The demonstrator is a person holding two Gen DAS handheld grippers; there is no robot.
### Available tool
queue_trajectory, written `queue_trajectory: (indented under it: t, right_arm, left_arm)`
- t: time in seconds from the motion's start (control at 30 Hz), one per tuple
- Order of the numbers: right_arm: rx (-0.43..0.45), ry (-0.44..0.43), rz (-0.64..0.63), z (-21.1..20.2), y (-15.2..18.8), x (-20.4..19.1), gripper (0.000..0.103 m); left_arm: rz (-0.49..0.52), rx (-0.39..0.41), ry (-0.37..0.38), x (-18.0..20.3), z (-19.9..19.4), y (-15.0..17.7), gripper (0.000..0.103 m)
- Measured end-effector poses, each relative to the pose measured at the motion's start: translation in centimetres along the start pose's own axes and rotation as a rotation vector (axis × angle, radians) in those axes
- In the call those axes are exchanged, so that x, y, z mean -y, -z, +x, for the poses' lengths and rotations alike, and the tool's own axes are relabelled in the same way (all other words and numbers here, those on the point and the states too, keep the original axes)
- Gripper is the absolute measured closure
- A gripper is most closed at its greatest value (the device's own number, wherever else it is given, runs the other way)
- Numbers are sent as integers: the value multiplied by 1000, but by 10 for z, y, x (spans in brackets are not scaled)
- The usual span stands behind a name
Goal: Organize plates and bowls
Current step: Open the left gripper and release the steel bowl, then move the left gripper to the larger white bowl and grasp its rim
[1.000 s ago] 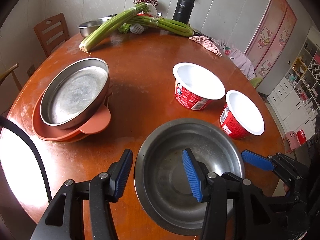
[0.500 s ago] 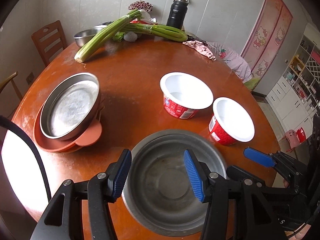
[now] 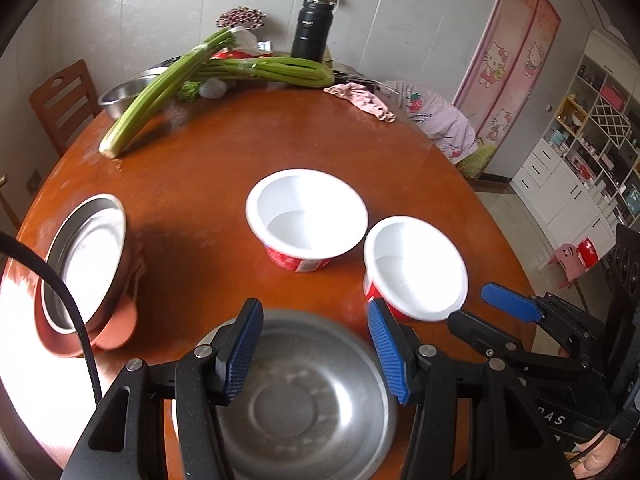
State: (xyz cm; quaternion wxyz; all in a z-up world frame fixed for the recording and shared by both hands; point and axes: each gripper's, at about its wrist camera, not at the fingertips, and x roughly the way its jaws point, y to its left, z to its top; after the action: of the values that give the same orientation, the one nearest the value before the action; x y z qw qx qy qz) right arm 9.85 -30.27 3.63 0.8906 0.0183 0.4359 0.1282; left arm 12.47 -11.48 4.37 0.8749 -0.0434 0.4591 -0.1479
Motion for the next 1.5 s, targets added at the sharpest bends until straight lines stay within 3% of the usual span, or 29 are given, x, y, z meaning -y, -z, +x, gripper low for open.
queue_trajectory:
  t: [0.4,0.77,1.5]
  right_arm:
    - [7,34,48,2,-17,30,42]
    - [-49,58,59,27,-16,42,42]
    - [-109,-2,10,54,-16,28,42]
  left_arm:
    - [25,-54,62,26,32,-25,49]
    - [10,-123,104,36,67,-33,49]
    - [5,-205,162,50,101,-29,51]
